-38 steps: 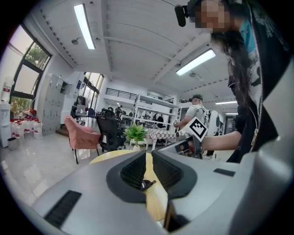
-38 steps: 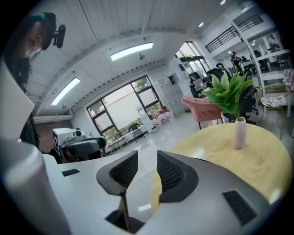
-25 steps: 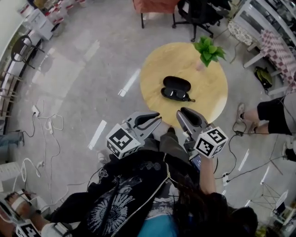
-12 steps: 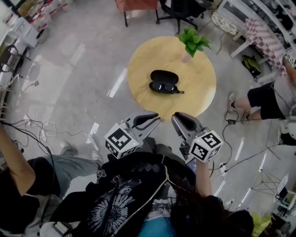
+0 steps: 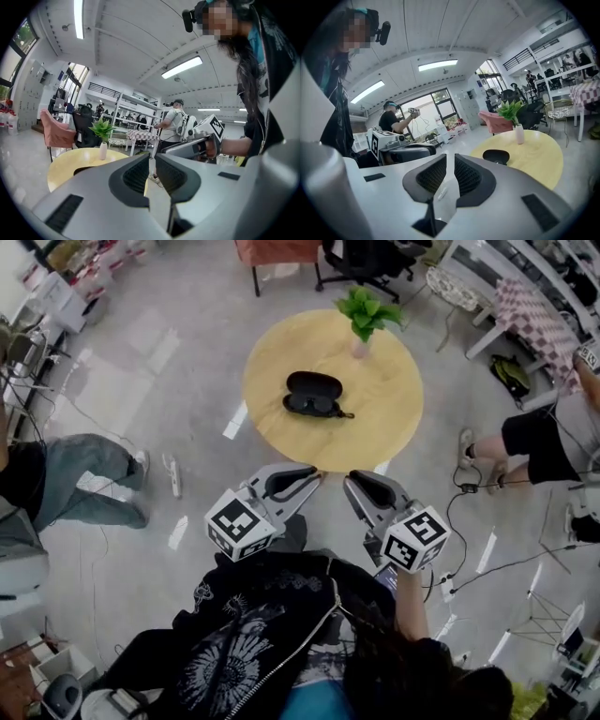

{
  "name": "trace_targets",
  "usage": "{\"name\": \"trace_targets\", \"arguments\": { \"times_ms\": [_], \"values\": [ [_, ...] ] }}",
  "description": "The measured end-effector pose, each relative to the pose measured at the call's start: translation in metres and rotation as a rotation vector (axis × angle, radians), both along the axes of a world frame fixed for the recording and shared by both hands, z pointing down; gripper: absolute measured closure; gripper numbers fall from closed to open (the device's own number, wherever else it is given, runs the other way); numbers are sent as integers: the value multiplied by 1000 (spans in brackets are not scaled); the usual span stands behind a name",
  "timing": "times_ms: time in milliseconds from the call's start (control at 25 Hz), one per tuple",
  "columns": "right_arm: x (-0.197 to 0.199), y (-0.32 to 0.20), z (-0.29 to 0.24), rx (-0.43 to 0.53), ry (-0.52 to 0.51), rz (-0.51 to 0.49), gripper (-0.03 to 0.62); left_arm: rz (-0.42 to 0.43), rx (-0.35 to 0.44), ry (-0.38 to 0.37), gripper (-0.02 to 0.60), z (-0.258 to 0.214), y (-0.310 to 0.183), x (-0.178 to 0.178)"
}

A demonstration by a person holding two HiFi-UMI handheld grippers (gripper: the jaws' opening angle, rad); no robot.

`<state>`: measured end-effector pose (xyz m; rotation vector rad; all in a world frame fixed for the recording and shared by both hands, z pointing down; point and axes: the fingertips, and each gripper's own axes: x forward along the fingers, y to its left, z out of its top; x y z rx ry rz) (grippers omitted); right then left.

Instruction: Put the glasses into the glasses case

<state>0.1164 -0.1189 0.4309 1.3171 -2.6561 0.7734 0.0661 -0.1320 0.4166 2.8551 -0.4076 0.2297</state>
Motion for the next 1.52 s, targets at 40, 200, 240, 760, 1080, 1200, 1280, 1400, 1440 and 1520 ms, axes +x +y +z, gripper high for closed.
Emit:
{"name": "trace_targets", "arguments": {
  "times_ms": [40, 200, 240, 760, 1080, 1200, 1280, 1400, 1440, 1520],
  "values": [
    [6, 10, -1, 6, 0, -9, 525, -10, -4, 7, 543, -2, 10, 6],
    [24, 49, 0, 26, -15, -55, 525, -80, -33, 61, 543, -10, 46, 19],
    [26, 60, 1, 30, -22, -68, 526, -102, -34, 64, 543, -11, 56, 20],
    [33, 161, 8, 42, -77, -152, 526, -204, -18, -21, 543, -2, 168, 20],
    [14, 176, 5, 55, -78, -154, 530, -175, 0, -26, 543, -4, 198, 7],
    [3, 182, 2, 57, -78, -147, 531, -162, 13, -17, 543, -8, 204, -4],
    [-6, 188, -1, 60, -69, -140, 531, -153, 16, -7, 543, -12, 211, -11],
    [-24, 201, -4, 61, -69, -136, 531, -133, 17, 4, 543, -15, 224, -24],
    [-32, 205, -4, 59, -74, -133, 531, -125, 15, 6, 543, -15, 228, -30],
    [-52, 211, -5, 47, -83, -116, 531, -109, 10, 6, 543, -13, 237, -48]
  ]
}}
